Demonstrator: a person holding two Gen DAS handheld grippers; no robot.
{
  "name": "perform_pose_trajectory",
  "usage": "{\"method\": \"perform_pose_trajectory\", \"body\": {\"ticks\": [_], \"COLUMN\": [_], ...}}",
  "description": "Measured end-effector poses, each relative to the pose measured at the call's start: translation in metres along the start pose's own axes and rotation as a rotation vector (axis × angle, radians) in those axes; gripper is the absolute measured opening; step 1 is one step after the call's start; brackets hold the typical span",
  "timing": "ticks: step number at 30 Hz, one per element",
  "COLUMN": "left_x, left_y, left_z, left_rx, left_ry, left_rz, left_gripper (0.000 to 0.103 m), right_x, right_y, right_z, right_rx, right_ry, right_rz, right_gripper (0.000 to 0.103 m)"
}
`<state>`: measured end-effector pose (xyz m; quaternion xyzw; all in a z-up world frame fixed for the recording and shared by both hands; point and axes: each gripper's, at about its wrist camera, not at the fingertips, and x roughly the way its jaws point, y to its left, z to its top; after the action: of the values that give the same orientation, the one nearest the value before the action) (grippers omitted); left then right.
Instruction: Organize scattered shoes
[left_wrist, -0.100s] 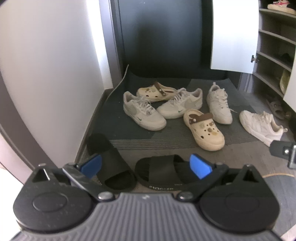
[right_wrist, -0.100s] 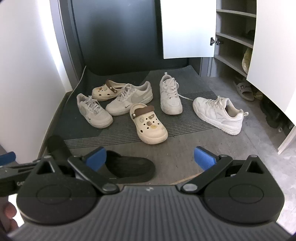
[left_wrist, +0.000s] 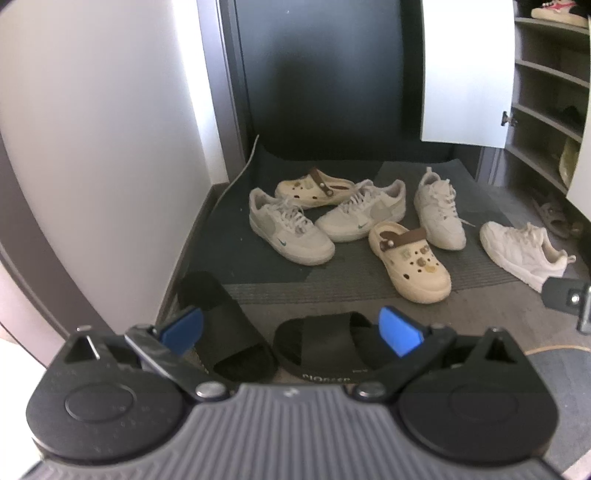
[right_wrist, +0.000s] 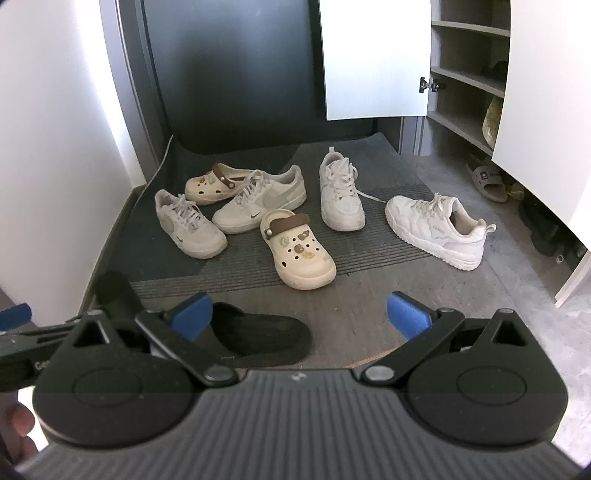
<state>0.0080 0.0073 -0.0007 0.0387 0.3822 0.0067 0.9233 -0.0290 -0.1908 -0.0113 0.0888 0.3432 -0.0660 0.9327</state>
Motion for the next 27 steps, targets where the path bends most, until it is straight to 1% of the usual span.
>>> {"method": "perform_pose_trajectory", "body": {"ticks": [4, 6, 8, 9, 10, 13, 21, 25, 27], "left_x": [0.007, 0.01, -0.005, -0.02, -0.029, -0.03, -0.025, -0.027, -0.027], "left_y": [0.008, 0.008, 0.001, -0.009, -0.014, -0.014, -0.007, -0.007, -0.005], "left_z": [0.005, 0.01, 0.003, -0.012, -0.019, -0.013, -0.011, -0.009, -0.008], "left_rx": [0.01, 0.019, 0.033, 0.037, 0.037, 0.036, 0.031, 0.036, 0.035], "left_ry": [0.022, 0.028, -0.011, -0.049, -0.071, -0.075, -0.083, -0.088, -0.088], "left_rz": [-0.017, -0.012, 0.013, 0.03, 0.036, 0.028, 0.002, 0.011, 0.017], "left_gripper": [0.103, 0.103, 0.103, 0.103, 0.103, 0.103, 0.103, 0.103, 0.103], "right_x": [0.0, 0.0, -0.008, -0.012, -0.014, -0.018, -0.022, -0.024, -0.022], "right_y": [0.005, 0.007, 0.002, 0.001, 0.001, 0.0, 0.0, 0.001, 0.003], "right_z": [0.002, 0.003, -0.002, -0.002, -0.002, -0.003, -0.005, -0.008, -0.003], "right_rx": [-0.014, -0.021, -0.011, -0.008, -0.005, -0.002, -0.007, -0.009, -0.003], "right_ry": [-0.018, -0.027, -0.048, -0.05, -0.049, -0.049, -0.049, -0.053, -0.053], "right_rz": [-0.008, -0.012, 0.005, 0.008, 0.008, 0.008, 0.008, 0.009, 0.006], "right_gripper": [0.103, 0.103, 0.103, 0.103, 0.103, 0.103, 0.103, 0.103, 0.103]}}
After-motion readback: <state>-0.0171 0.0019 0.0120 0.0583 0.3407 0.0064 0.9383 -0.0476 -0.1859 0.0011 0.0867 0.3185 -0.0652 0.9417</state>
